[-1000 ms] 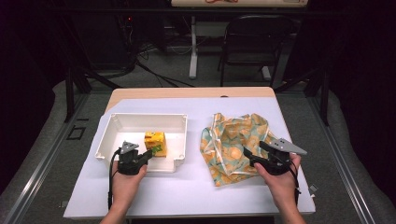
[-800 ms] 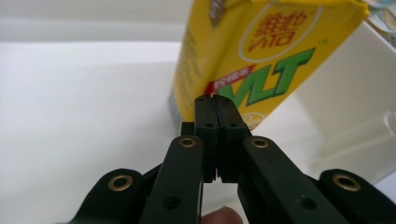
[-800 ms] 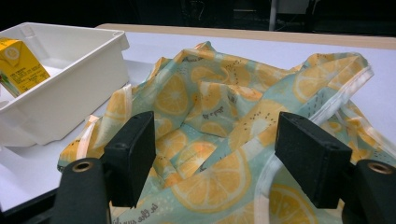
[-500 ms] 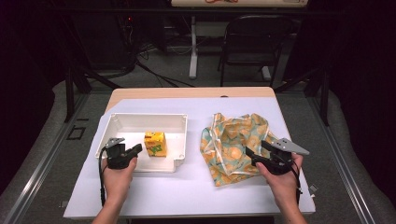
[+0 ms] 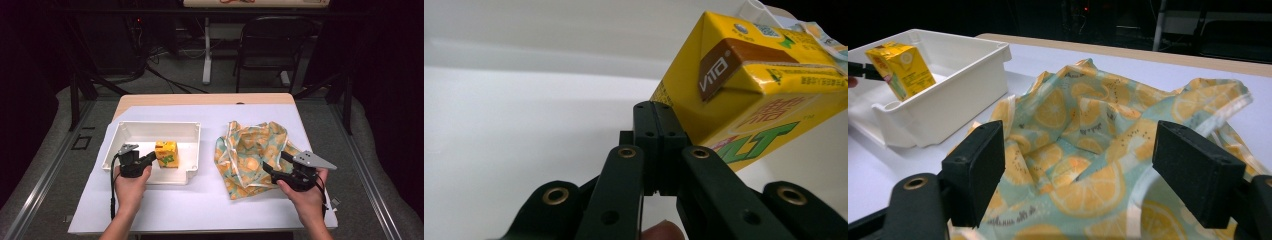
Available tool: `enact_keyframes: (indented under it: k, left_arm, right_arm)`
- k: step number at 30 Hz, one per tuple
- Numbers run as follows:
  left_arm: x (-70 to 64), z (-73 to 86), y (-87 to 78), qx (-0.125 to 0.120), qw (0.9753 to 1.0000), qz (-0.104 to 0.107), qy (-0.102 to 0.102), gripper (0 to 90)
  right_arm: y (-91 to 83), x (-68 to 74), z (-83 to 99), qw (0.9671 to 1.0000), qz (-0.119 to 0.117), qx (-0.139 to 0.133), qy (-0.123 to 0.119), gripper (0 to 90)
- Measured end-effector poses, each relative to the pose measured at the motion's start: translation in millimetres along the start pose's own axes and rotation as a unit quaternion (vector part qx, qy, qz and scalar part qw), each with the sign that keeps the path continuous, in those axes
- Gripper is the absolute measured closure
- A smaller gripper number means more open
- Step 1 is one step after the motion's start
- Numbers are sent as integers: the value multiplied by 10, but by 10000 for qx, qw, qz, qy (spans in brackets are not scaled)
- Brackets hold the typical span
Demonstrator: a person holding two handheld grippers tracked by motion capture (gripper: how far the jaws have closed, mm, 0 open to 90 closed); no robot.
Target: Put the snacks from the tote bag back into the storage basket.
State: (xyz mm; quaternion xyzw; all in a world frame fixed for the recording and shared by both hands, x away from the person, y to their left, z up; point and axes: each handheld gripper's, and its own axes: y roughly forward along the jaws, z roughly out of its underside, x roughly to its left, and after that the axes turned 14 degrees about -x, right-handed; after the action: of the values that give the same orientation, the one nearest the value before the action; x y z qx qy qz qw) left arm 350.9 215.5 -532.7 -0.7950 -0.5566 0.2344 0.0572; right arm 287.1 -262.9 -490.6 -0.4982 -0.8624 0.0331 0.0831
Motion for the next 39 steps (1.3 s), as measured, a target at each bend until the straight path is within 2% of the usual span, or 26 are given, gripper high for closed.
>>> enact_keyframes:
  k: [9,10,11,19,21,28,31,39]
  left_arm:
    - [-92,-1,105,27,10000,31,-22,900]
    - [-101,-3,108,94,9999,55,3,900]
    - [-117,6,124,42,10000,49,-20,900]
    - [-214,-23,222,83,9999,69,-14,900]
    - [-249,-19,256,93,9999,142,-24,900]
    - [-338,-3,340,128,9997,200,-91,900]
    - [-374,12,353,191,9994,276,-61,900]
    - [-415,0,393,151,9995,252,-150,900]
  right_arm:
    - [-178,-81,69,10000,18,87,-3,189]
    - [-192,-86,71,9999,6,103,5,188]
    - [-202,-91,74,9999,12,101,-5,188]
    - [-277,-125,135,9998,92,199,24,189]
    - [-289,-136,139,9998,87,198,30,189]
    - [-287,-143,144,9997,121,207,41,190]
    - [-276,-138,154,9997,108,205,61,190]
    - [-253,-114,168,9997,63,241,50,189]
